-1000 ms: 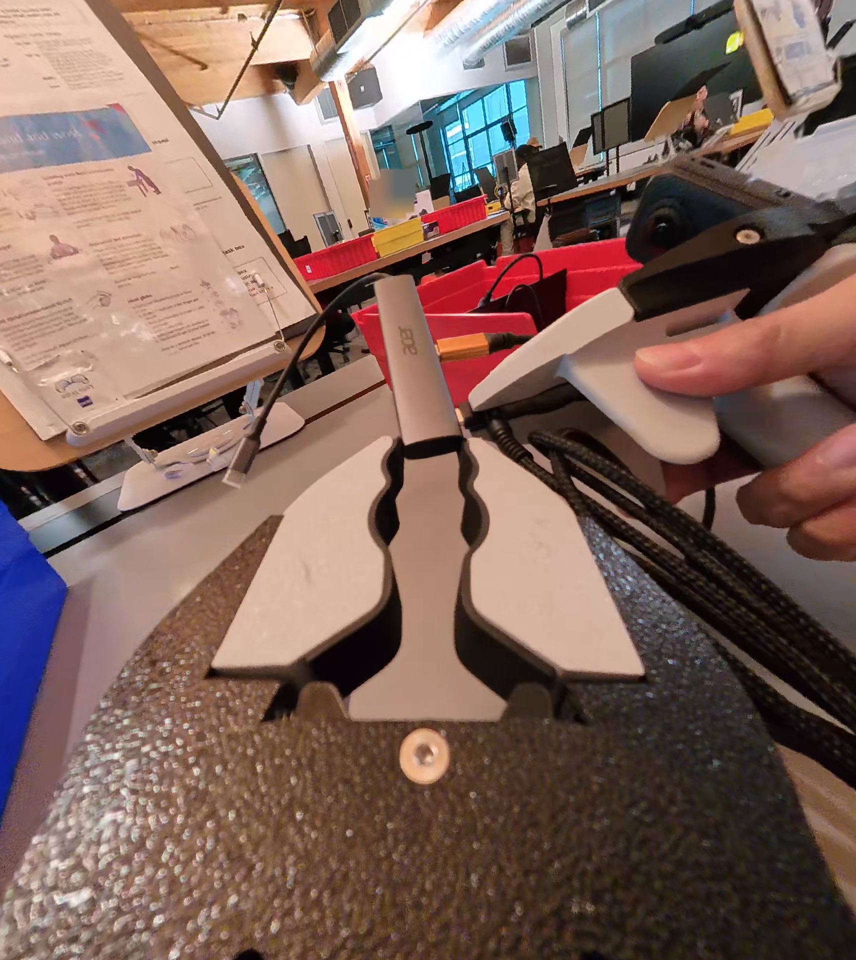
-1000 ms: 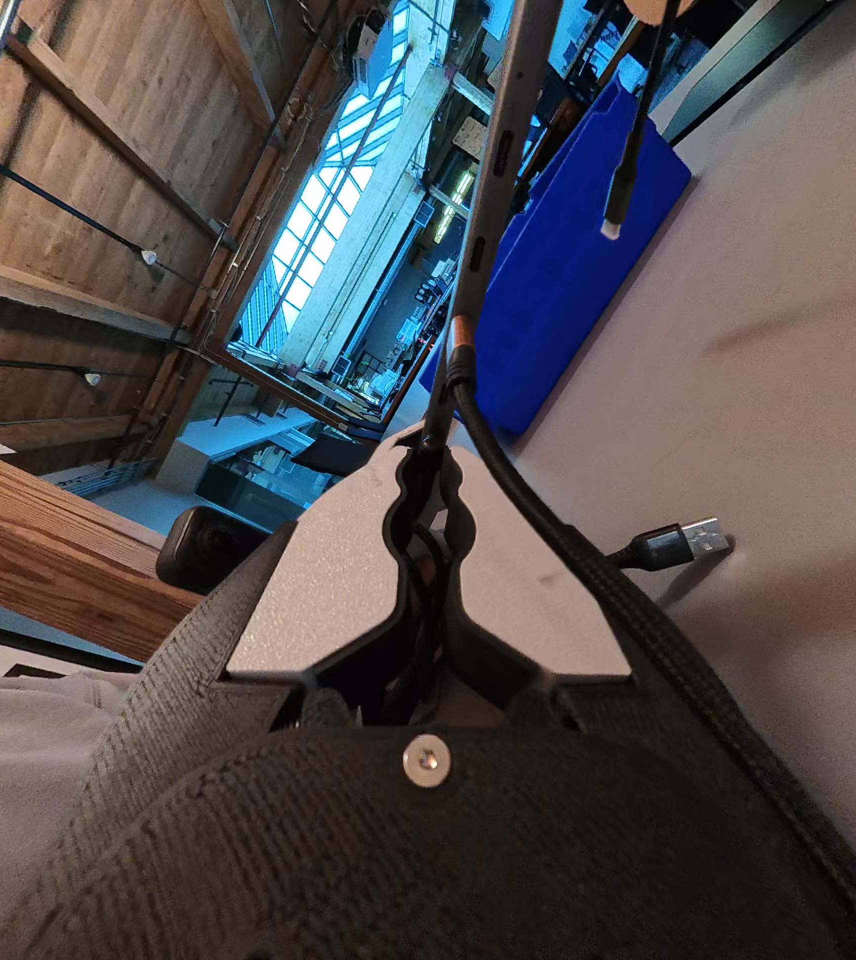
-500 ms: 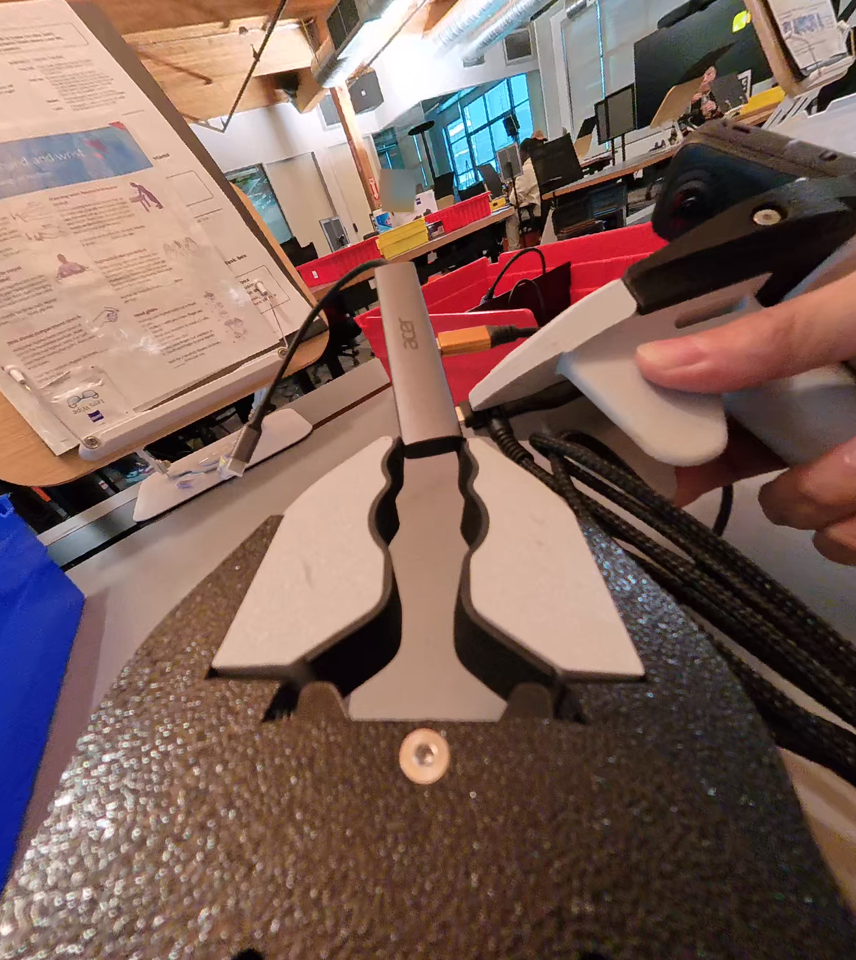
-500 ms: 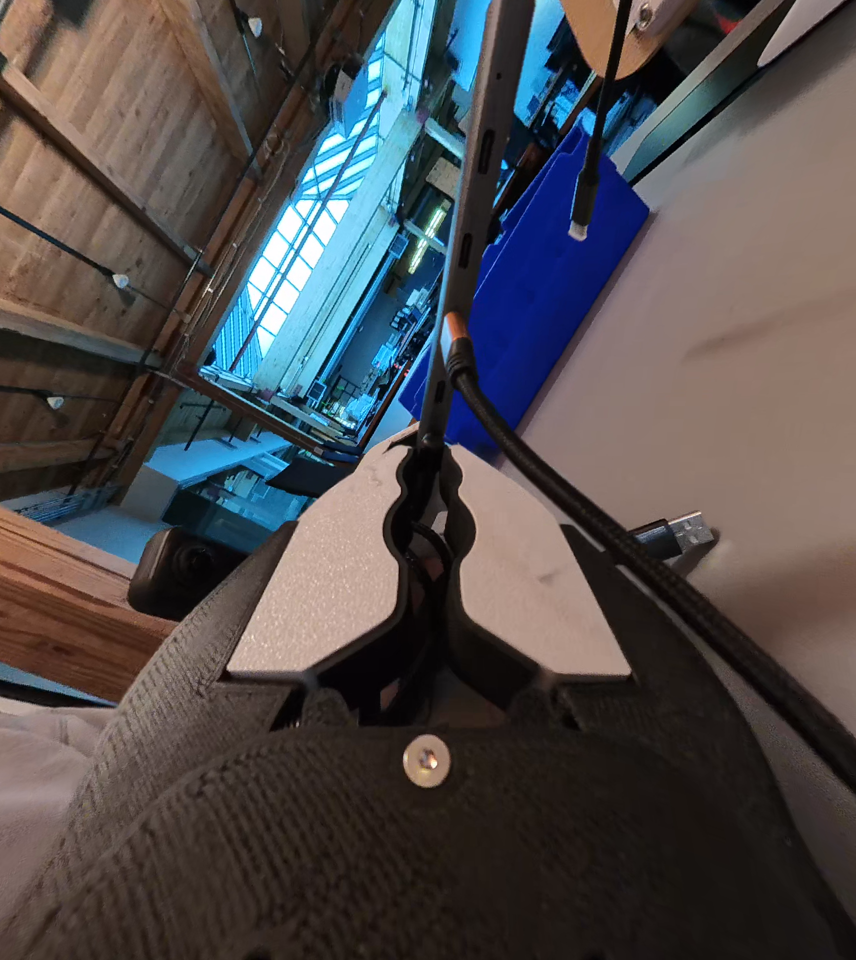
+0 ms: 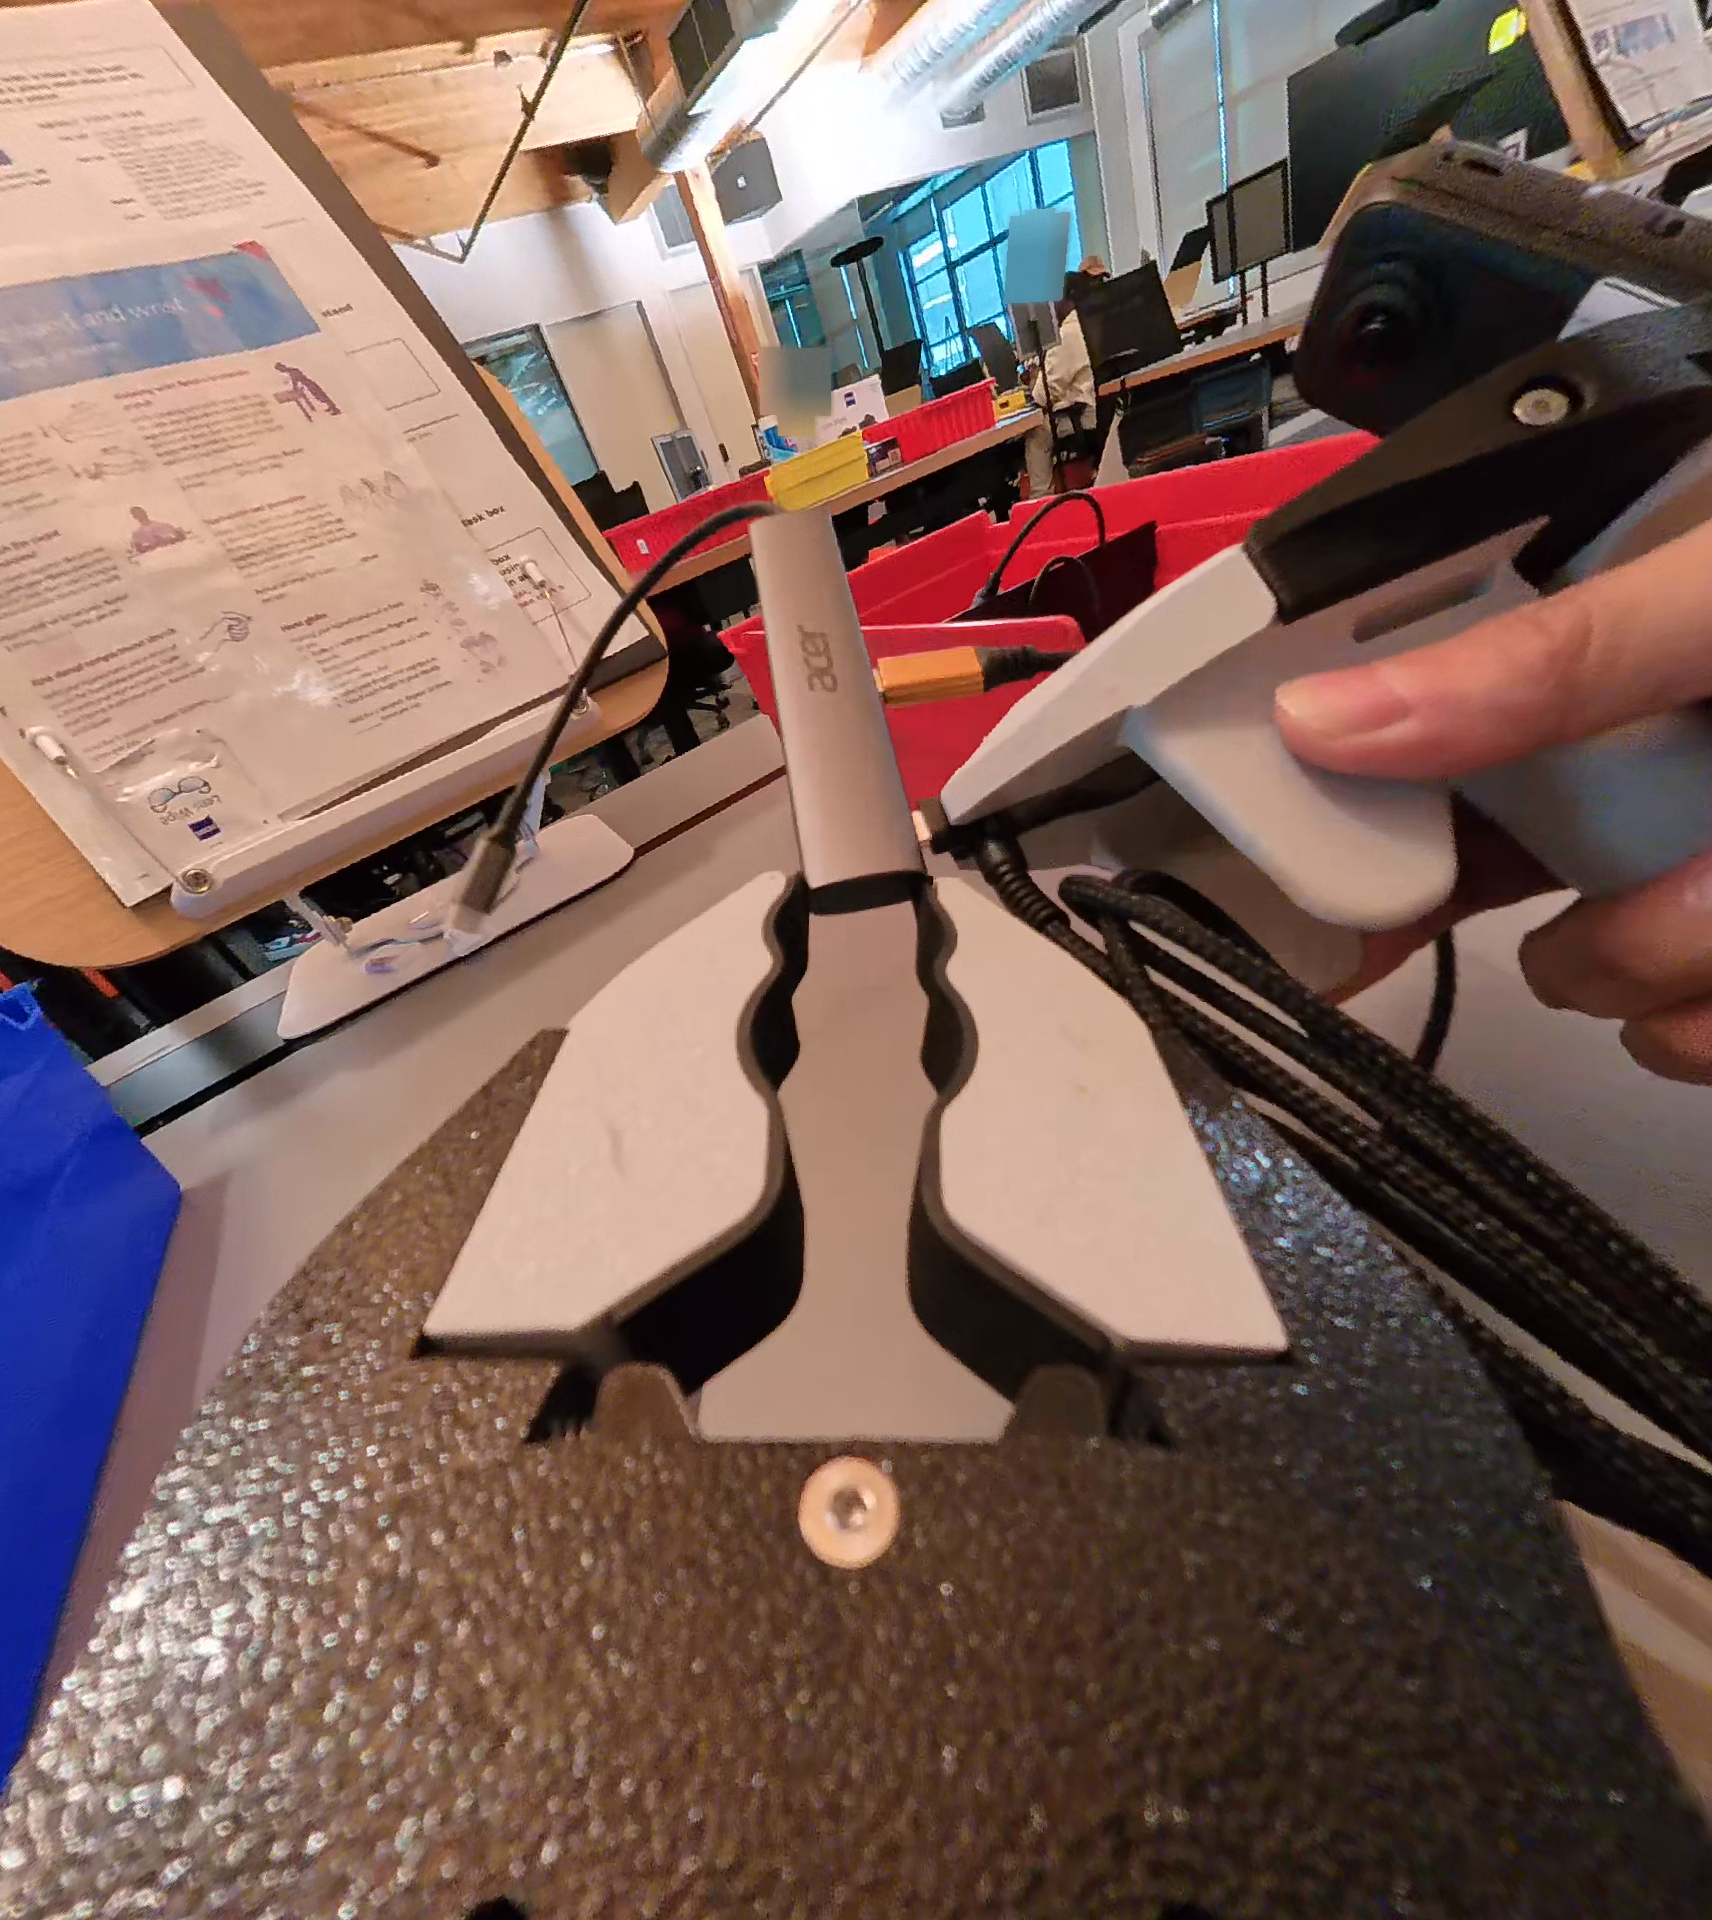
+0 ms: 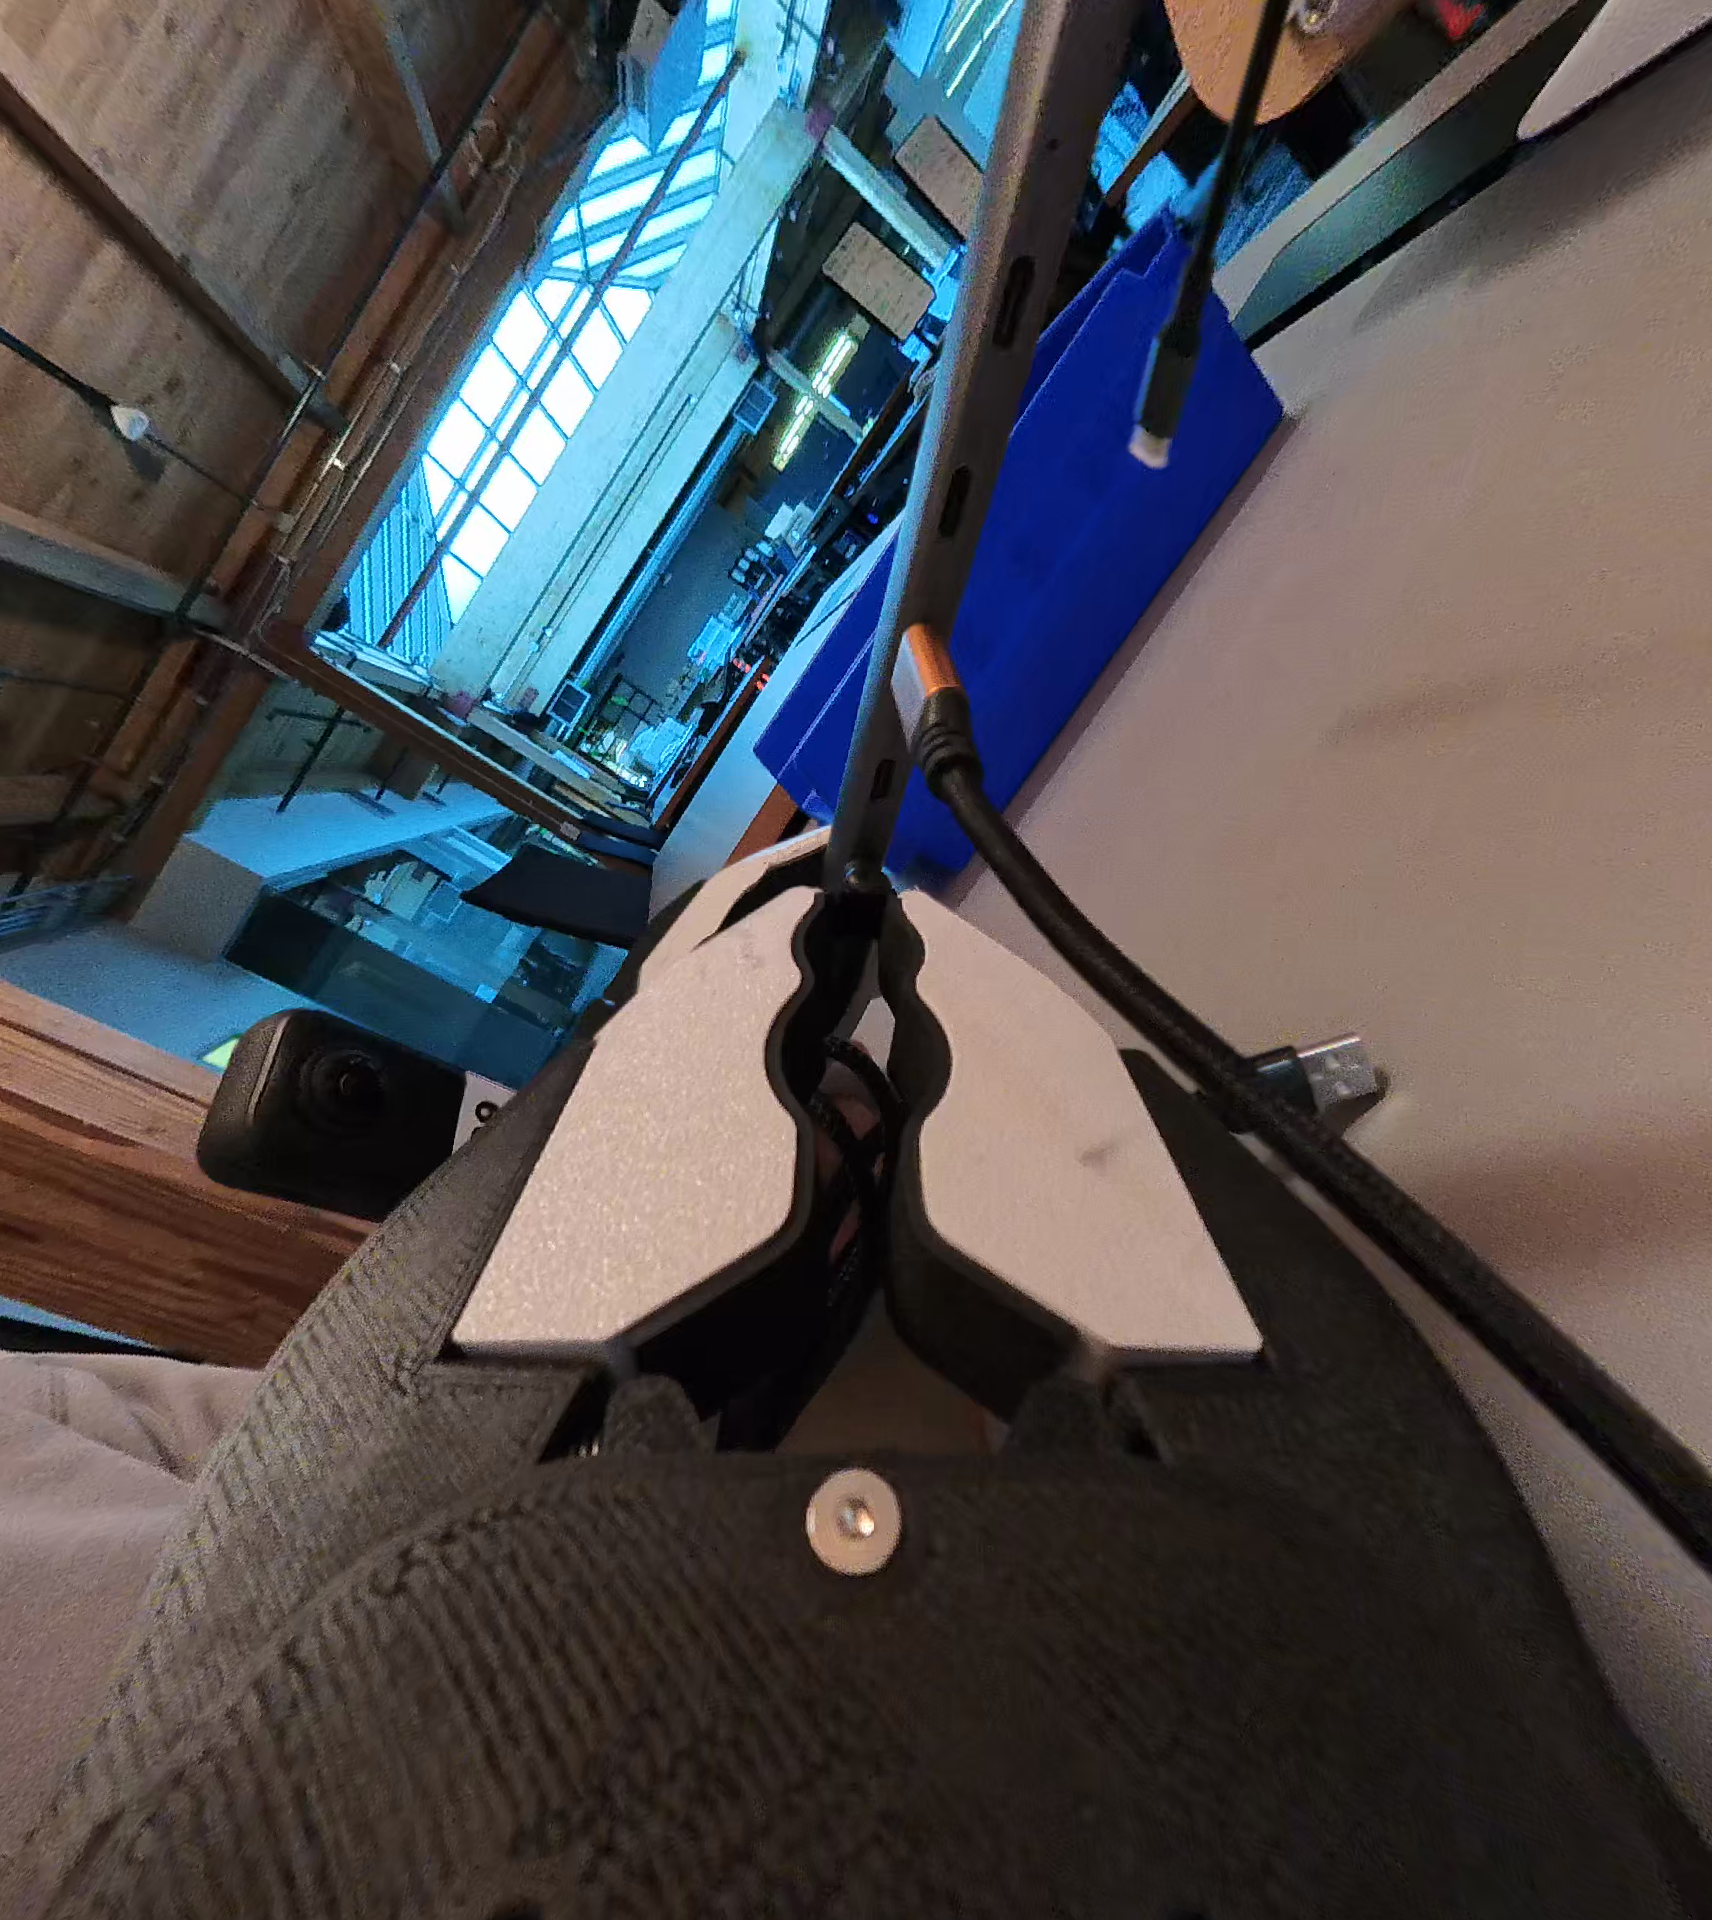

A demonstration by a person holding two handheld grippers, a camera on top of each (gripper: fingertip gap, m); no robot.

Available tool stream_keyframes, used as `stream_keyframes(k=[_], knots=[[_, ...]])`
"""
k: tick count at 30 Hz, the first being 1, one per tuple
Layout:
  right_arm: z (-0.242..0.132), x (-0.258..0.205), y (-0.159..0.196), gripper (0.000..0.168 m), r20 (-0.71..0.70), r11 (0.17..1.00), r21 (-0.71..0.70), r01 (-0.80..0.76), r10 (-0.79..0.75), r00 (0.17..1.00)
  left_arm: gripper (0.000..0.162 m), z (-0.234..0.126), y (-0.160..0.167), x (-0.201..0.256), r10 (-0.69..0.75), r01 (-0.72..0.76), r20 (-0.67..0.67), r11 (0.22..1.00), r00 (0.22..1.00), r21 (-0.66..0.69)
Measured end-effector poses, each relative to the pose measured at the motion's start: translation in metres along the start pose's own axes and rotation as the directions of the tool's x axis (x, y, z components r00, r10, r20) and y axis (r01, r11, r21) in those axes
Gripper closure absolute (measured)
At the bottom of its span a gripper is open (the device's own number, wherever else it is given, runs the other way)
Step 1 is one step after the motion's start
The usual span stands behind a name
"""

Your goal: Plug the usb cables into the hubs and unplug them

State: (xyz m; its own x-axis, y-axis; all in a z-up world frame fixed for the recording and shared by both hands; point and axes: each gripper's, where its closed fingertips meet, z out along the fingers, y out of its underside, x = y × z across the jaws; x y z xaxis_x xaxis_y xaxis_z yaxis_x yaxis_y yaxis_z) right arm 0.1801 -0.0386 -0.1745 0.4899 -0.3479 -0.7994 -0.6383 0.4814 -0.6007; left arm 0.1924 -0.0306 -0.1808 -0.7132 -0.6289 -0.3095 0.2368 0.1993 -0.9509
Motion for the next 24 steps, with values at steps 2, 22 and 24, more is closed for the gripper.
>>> stream_keyframes(k=[2, 22, 24], knots=[[-0.0015, -0.0032, 0.0004, 0.158, -0.015, 1.0, -0.003, 0.028, -0.028, 1.0, 0.141, -0.0012, -0.0019, 0.0011, -0.002, 0.002, -0.011, 1.0, 1.0, 0.016], [-0.0003, -0.0041, -0.0012, 0.159, 0.0, 0.98, 0.116, -0.164, 0.165, 0.986, 0.142, -0.0059, -0.0054, -0.0001, -0.016, 0.017, -0.003, 0.999, 1.0, 0.046], [-0.0004, -0.0037, -0.0008, 0.159, 0.017, 0.974, 0.133, -0.183, 0.182, 0.983, 0.142, -0.0059, -0.0051, 0.0002, -0.012, 0.012, -0.002, 0.999, 1.0, 0.043]])
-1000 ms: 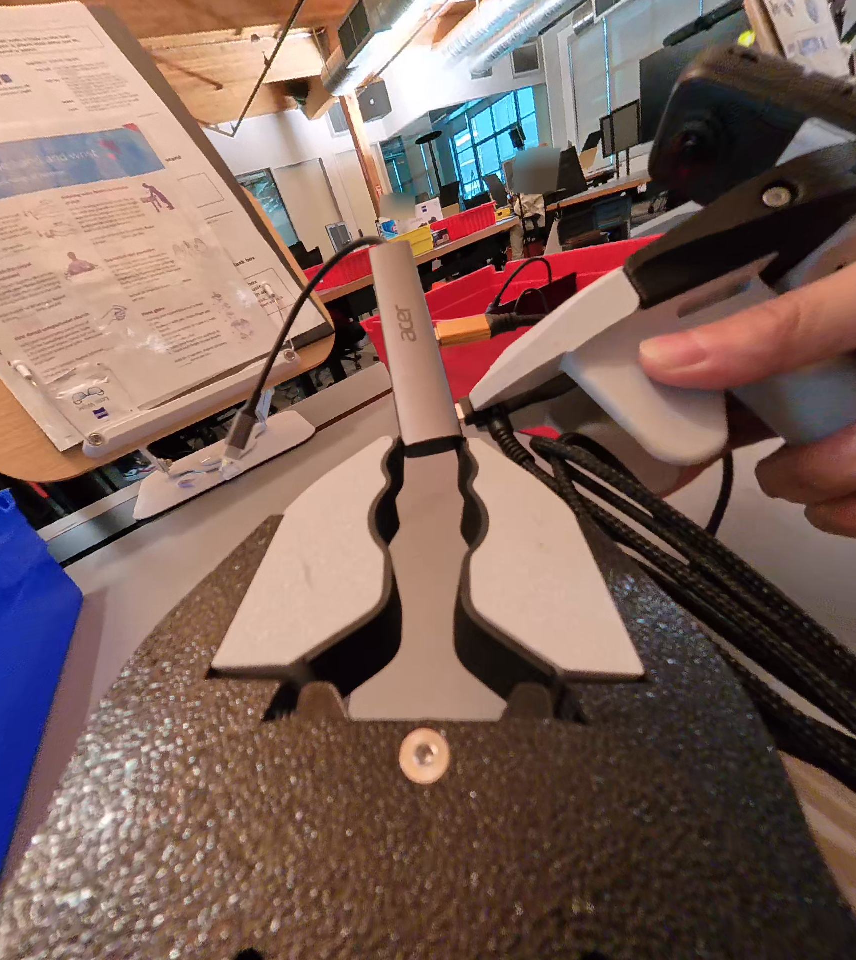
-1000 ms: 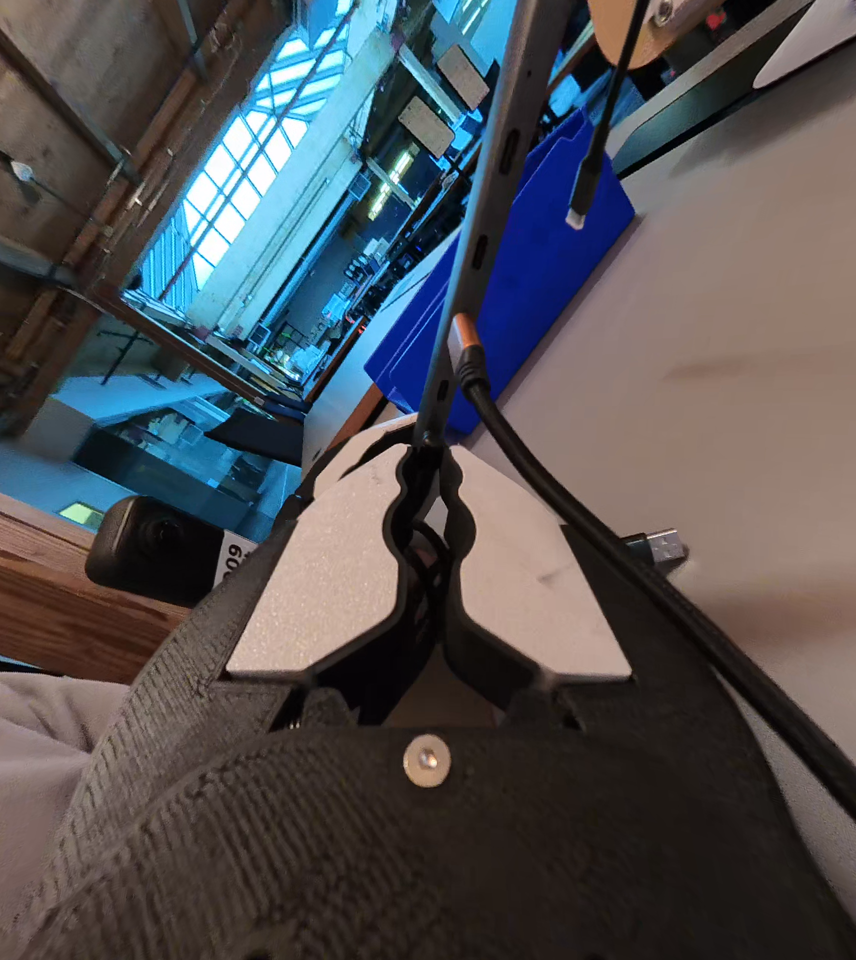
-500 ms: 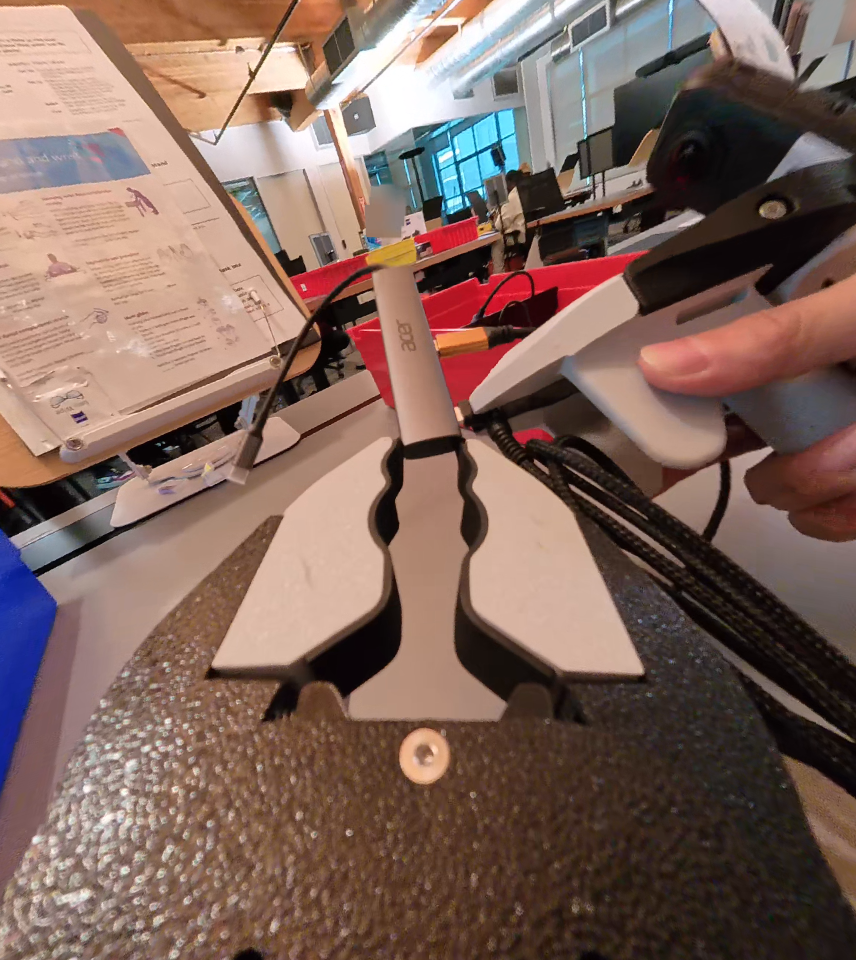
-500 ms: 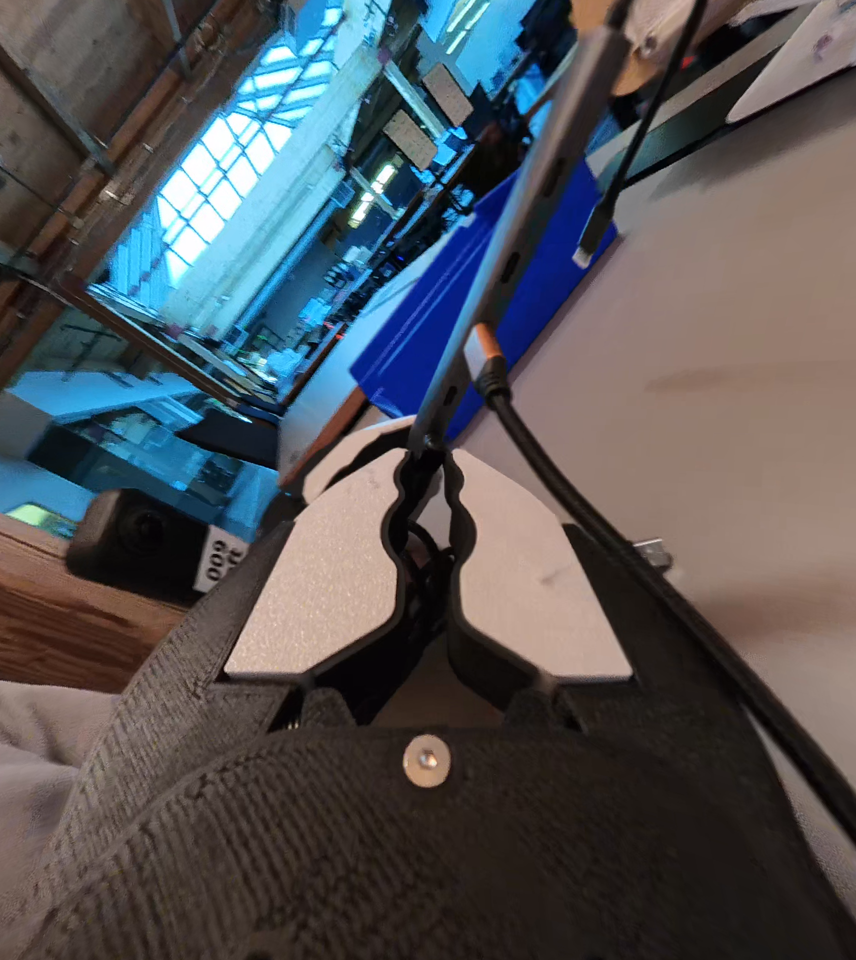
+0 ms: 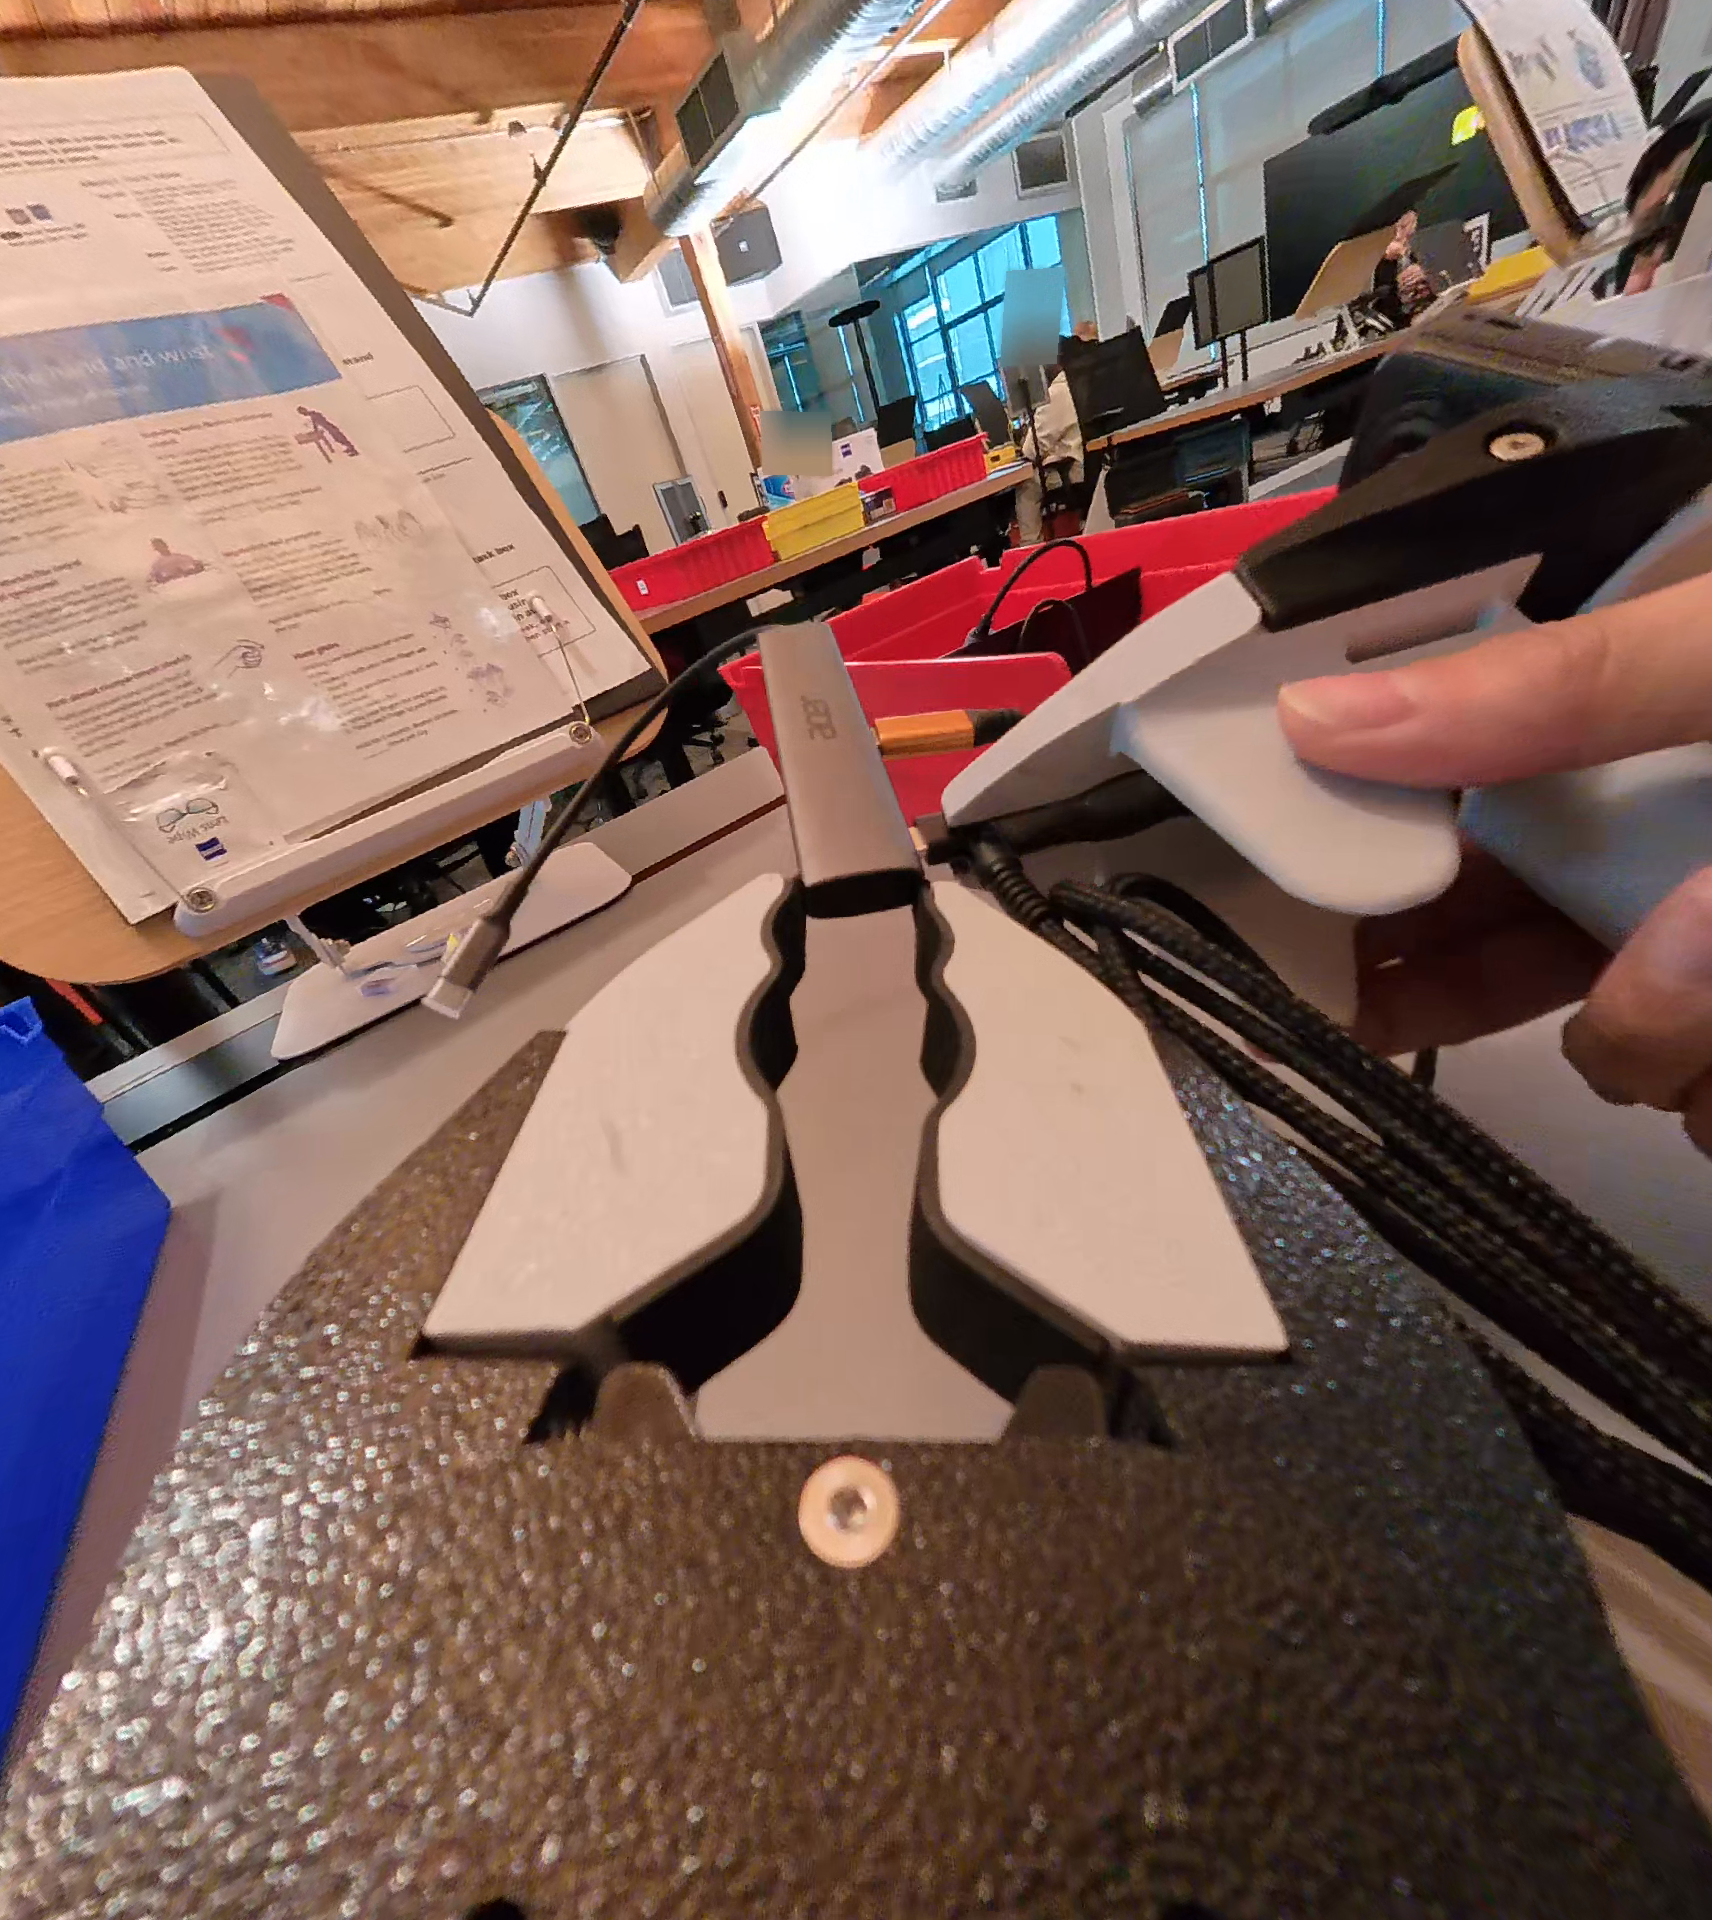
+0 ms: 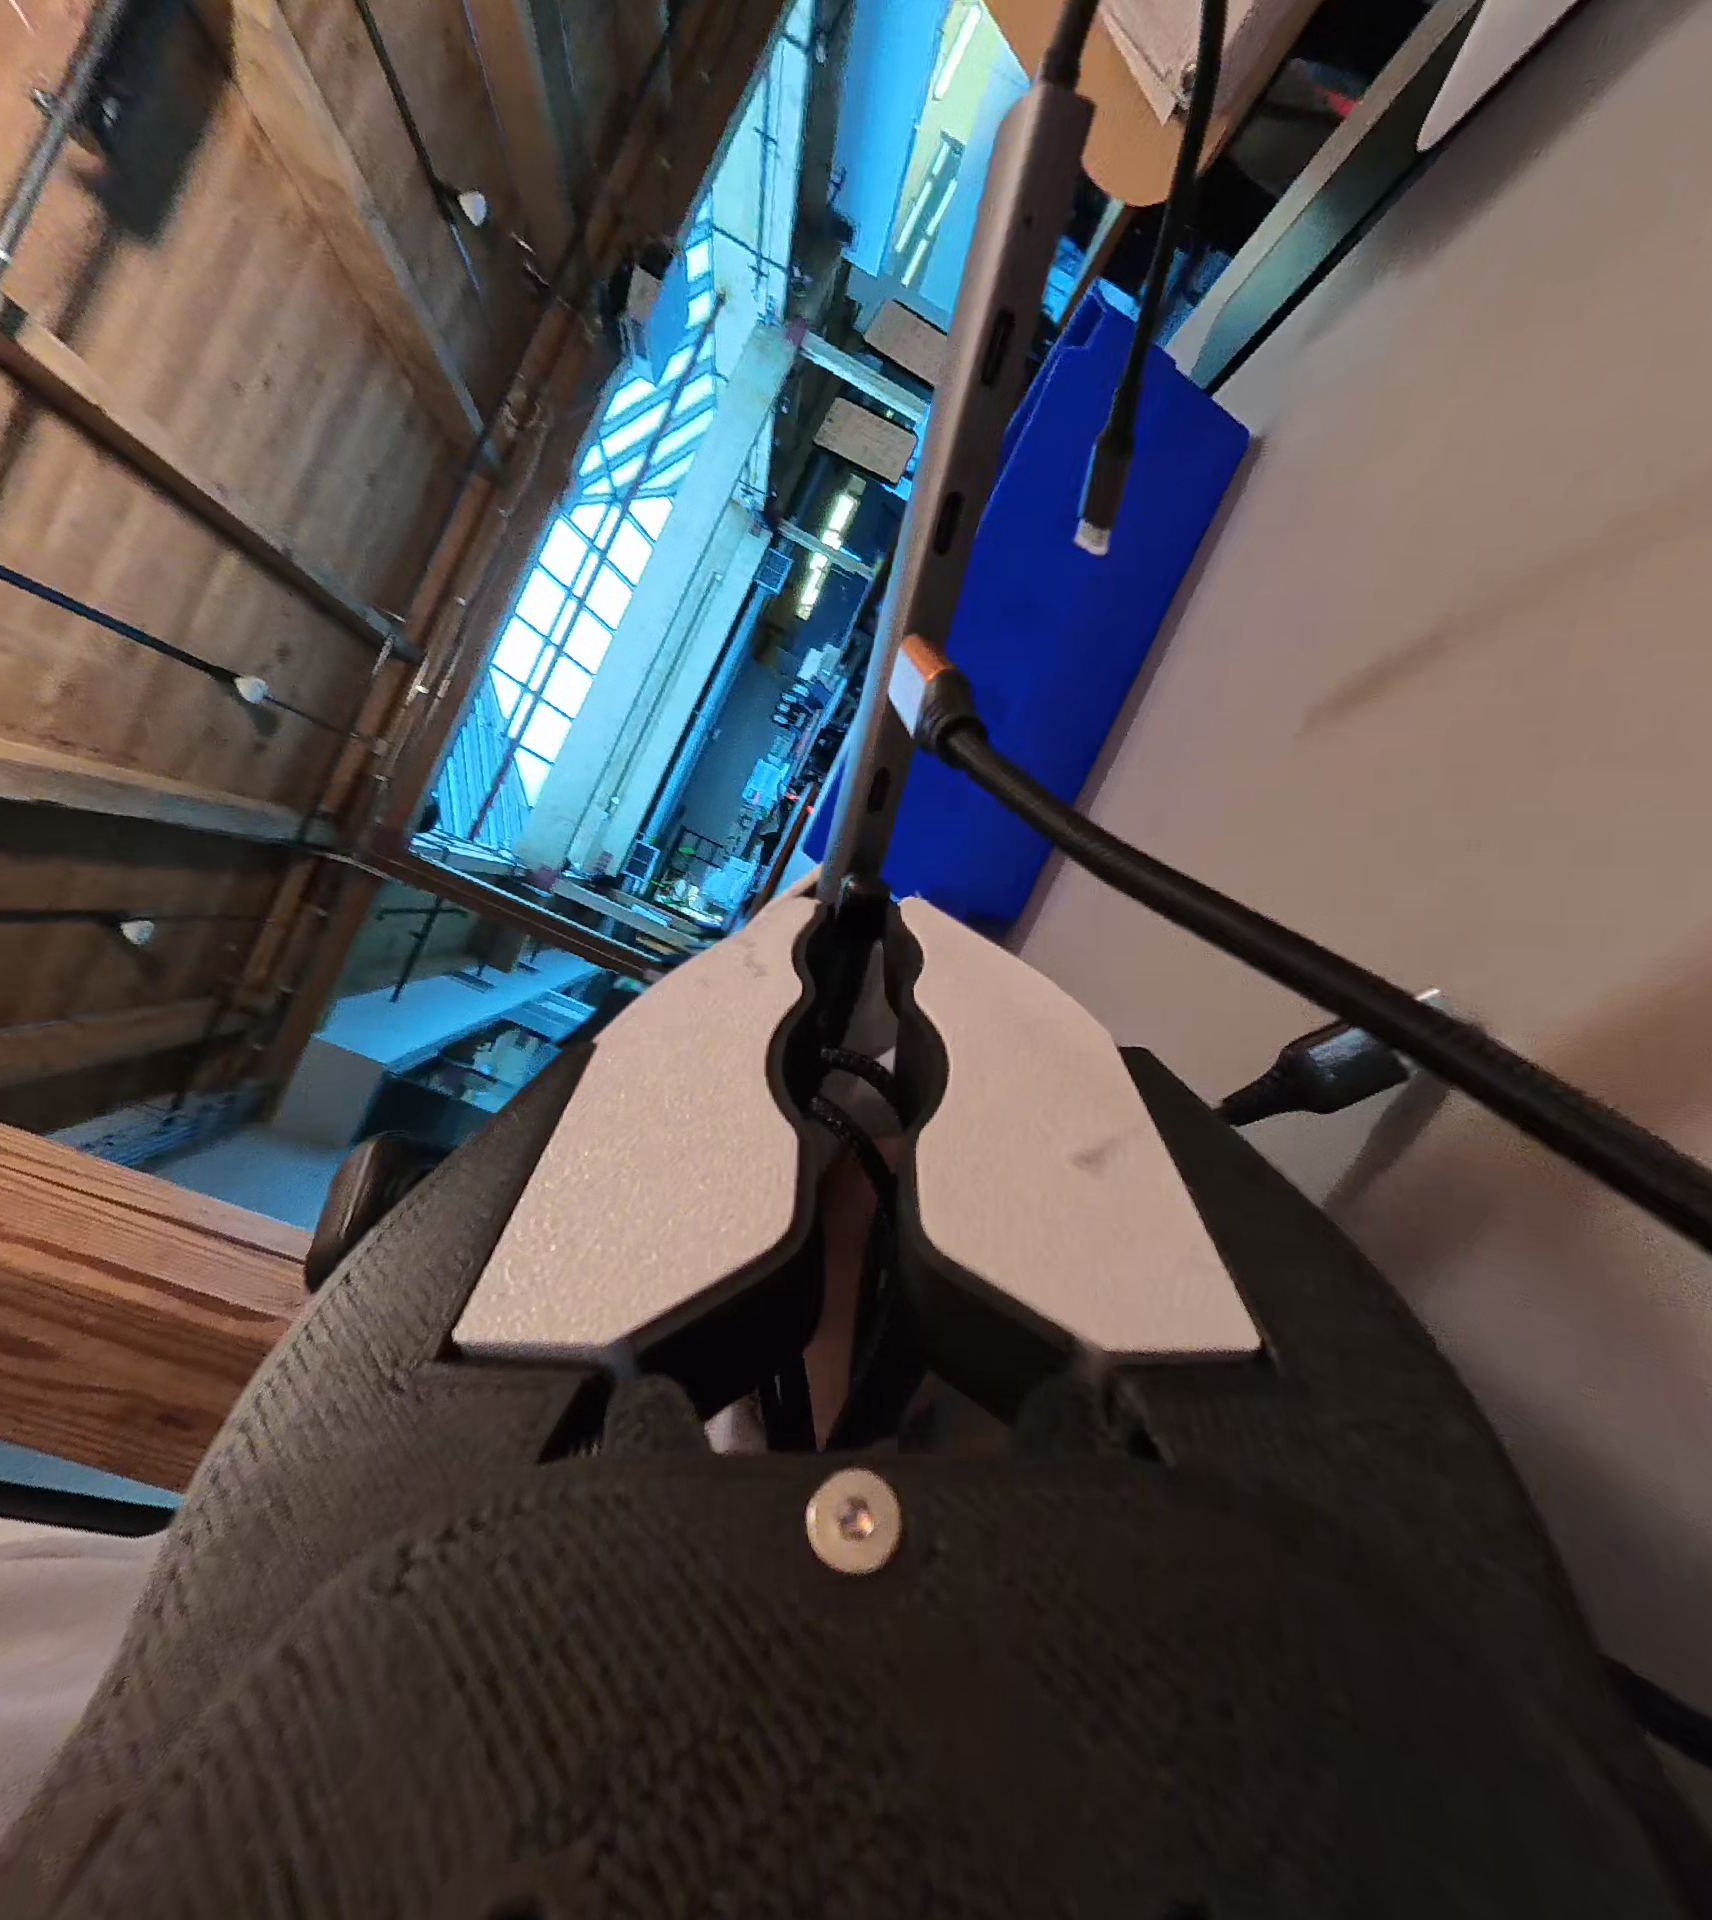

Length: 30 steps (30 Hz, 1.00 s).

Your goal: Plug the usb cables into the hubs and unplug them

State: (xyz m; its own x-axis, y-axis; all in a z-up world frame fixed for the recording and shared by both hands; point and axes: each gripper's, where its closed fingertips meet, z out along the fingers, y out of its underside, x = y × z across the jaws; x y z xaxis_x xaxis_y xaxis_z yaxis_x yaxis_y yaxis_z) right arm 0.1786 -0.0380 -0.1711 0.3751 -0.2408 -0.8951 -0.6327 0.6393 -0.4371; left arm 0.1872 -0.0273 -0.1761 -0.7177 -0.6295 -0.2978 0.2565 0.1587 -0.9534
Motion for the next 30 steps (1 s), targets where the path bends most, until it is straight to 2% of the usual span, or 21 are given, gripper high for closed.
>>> stream_keyframes(k=[6, 9, 10, 11, 12, 13, 15, 17, 19, 21, 24, 28, 29, 30], knots=[[0.002, -0.005, 0.001, 0.159, -0.03, 0.99, -0.011, 0.142, -0.142, 0.989, 0.142, -0.002, 0.0, -0.003, 0.018, -0.018, 0.038, 1.0, 0.999, -0.003], [0.001, -0.006, 0.002, 0.159, 0.037, 0.998, 0.026, 0.053, -0.054, 0.998, 0.141, -0.005, 0.0, -0.009, -0.001, 0.001, 0.062, 1.0, 0.998, -0.002], [-0.01, -0.001, -0.008, 0.16, 0.052, 0.995, 0.1, -0.006, 0.001, 0.999, 0.142, -0.01, 0.006, -0.033, -0.045, 0.049, 0.177, 0.999, 0.983, -0.021], [-0.033, 0.008, -0.027, 0.16, 0.063, 0.974, 0.219, -0.065, 0.052, 0.997, 0.142, -0.021, 0.013, -0.069, -0.163, 0.168, 0.271, 0.986, 0.949, 0.004], [-0.058, 0.019, -0.044, 0.161, 0.051, 0.943, 0.319, -0.09, 0.078, 0.996, 0.142, -0.031, 0.02, -0.096, -0.272, 0.274, 0.292, 0.961, 0.917, 0.035], [-0.062, 0.02, -0.041, 0.161, -0.009, 0.959, 0.281, 0.015, -0.013, 1.0, 0.142, -0.03, 0.021, -0.096, -0.202, 0.206, 0.246, 0.978, 0.948, 0.01], [-0.035, -0.007, -0.01, 0.16, 0.029, 0.976, 0.043, 0.212, -0.213, 0.977, 0.142, -0.011, 0.007, -0.039, 0.047, -0.046, 0.085, 0.999, 0.995, -0.012], [-0.017, -0.042, 0.004, 0.16, 0.083, 0.928, -0.088, 0.361, -0.355, 0.931, 0.142, -0.001, -0.003, -0.005, 0.122, -0.122, 0.039, 0.993, 0.992, 0.007], [-0.019, -0.073, -0.001, 0.16, 0.121, 0.864, -0.128, 0.486, -0.473, 0.873, 0.142, -0.001, -0.004, -0.001, 0.159, -0.159, 0.038, 0.987, 0.987, 0.014], [-0.029, -0.095, -0.019, 0.16, 0.116, 0.811, -0.141, 0.568, -0.556, 0.823, 0.143, -0.004, 0.002, -0.011, 0.109, -0.109, 0.05, 0.994, 0.993, -0.003], [-0.045, -0.124, -0.065, 0.16, 0.074, 0.742, -0.092, 0.665, -0.661, 0.747, 0.143, -0.009, 0.007, -0.023, -0.03, 0.031, 0.063, 1.0, 0.998, -0.004], [-0.068, -0.155, -0.143, 0.16, -0.018, 0.683, 0.024, 0.73, -0.729, 0.684, 0.143, -0.013, 0.007, -0.023, -0.018, 0.018, 0.065, 1.0, 0.998, -0.004], [-0.074, -0.163, -0.163, 0.16, -0.037, 0.679, 0.069, 0.731, -0.73, 0.682, 0.162, -0.014, 0.006, -0.025, -0.004, 0.004, 0.082, 1.0, 0.997, 0.004], [-0.079, -0.169, -0.182, 0.16, -0.05, 0.677, 0.112, 0.728, -0.728, 0.684, 0.162, -0.015, 0.004, -0.023, 0.009, -0.01, 0.071, 1.0, 0.997, 0.012]])
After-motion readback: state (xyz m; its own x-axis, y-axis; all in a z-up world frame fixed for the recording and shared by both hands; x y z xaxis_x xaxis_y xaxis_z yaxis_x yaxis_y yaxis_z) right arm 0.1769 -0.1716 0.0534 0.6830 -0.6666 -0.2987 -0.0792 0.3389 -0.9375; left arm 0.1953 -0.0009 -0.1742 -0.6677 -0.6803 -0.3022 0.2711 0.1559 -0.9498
